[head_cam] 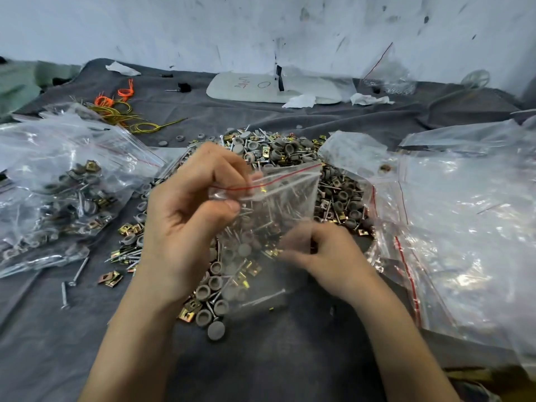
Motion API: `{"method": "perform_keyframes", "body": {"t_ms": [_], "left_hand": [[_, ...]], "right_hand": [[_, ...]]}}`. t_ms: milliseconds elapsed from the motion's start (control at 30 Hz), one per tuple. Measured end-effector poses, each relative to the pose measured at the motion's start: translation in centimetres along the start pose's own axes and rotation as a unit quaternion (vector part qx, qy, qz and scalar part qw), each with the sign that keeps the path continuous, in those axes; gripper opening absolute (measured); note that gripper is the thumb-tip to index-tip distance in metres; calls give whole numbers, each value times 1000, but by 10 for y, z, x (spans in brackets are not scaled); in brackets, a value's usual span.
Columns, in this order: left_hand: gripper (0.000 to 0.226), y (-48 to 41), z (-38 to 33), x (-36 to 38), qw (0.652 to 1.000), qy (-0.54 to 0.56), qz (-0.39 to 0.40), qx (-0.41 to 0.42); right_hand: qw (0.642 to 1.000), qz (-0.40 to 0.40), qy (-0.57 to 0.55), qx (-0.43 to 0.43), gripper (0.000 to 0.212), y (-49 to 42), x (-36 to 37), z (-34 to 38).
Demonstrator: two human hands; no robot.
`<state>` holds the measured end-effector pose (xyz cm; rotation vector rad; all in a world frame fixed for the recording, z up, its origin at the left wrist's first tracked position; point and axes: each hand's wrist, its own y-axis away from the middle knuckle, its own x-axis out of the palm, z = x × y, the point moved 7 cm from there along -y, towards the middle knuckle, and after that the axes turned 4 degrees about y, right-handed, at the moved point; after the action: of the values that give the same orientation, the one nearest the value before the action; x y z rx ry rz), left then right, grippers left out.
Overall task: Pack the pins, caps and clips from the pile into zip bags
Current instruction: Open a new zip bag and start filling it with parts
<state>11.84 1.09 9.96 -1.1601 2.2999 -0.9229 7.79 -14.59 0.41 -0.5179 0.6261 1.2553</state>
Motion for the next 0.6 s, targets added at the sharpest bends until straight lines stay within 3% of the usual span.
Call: {"method": "perform_keyframes", "body": {"t_ms": [133,267,400,600], "left_hand": [[23,0,0,-13,1000,22,-19,-2],[26,0,1,-17,999,16,-34,-1],[19,1,1,-18,999,5,-39,-4],[24,0,3,-21,999,19,-49,-9]], "right_hand": [[987,-3,159,-31,10,1,13,9],[972,-54,218,-70,9,6,16,22],[952,-48,278,-117,14,8,23,30],[949,-60,299,-83,26,5,27,25]]}}
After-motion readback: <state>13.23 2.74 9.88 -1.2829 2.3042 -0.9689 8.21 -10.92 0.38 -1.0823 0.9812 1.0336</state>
